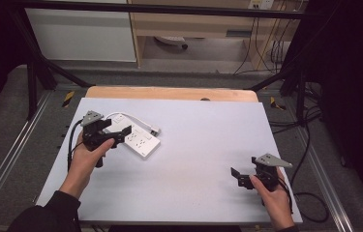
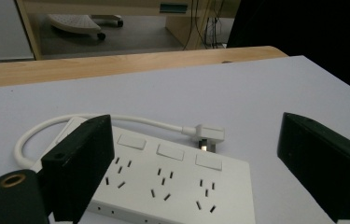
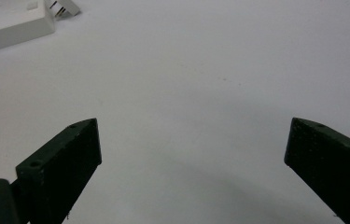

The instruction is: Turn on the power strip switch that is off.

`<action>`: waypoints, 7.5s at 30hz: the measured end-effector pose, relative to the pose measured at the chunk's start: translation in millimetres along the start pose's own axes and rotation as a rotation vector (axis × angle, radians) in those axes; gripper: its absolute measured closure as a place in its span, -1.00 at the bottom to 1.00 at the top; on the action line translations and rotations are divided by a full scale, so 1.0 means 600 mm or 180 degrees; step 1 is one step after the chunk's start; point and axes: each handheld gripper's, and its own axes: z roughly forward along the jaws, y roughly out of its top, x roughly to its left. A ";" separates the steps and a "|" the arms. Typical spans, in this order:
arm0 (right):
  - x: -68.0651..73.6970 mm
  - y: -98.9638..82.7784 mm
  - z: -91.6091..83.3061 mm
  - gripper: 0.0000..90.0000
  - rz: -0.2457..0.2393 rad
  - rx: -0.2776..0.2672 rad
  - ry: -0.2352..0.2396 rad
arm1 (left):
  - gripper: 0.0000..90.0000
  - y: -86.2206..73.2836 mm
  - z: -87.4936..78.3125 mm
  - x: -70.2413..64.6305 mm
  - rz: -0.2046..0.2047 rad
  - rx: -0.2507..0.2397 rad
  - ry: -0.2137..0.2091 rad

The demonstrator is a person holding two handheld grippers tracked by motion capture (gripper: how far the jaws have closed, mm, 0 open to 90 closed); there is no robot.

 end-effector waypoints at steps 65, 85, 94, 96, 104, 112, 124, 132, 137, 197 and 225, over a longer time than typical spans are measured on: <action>-0.001 0.002 0.003 -0.93 -0.0014 0.0017 0.0049 | 0.28 0.016 0.111 0.063 -0.0050 0.0276 0.0414; 0.000 0.000 0.002 -0.94 -0.0001 -0.0008 0.0095 | 0.95 0.004 0.130 0.073 -0.0171 0.0427 0.0286; 0.000 0.000 0.003 -0.94 -0.0015 -0.0015 0.0103 | 1.00 0.000 0.139 0.072 -0.0160 0.0466 0.0259; 0.000 0.000 0.003 -0.94 -0.0015 -0.0011 0.0102 | 1.00 0.000 0.140 0.070 -0.0136 0.0486 0.0239; -0.001 0.000 0.004 -0.94 -0.0005 0.0006 0.0082 | 1.00 -0.007 0.152 0.064 -0.0063 0.0599 0.0171; -0.002 0.000 0.004 -0.93 -0.0012 0.0008 0.0085 | 1.00 -0.012 0.158 0.055 -0.0002 0.0684 0.0125; -0.002 0.000 0.004 -0.94 0.0016 0.0017 0.0079 | 1.00 -0.019 0.163 0.039 0.0106 0.0778 0.0095; -0.001 0.000 0.005 -0.94 0.0008 0.0033 0.0092 | 1.00 -0.025 0.168 0.036 0.0165 0.0834 0.0122; -0.002 0.000 0.006 -0.94 0.0012 0.0031 0.0088 | 1.00 -0.026 0.168 0.037 0.0203 0.0839 0.0165; -0.001 0.000 0.007 -0.94 0.0013 0.0055 0.0117 | 1.00 -0.037 0.176 0.031 0.0183 0.0779 0.0223; -0.001 -0.001 0.008 -0.94 0.0022 0.0062 0.0126 | 1.00 -0.040 0.177 0.032 0.0213 0.0799 0.0241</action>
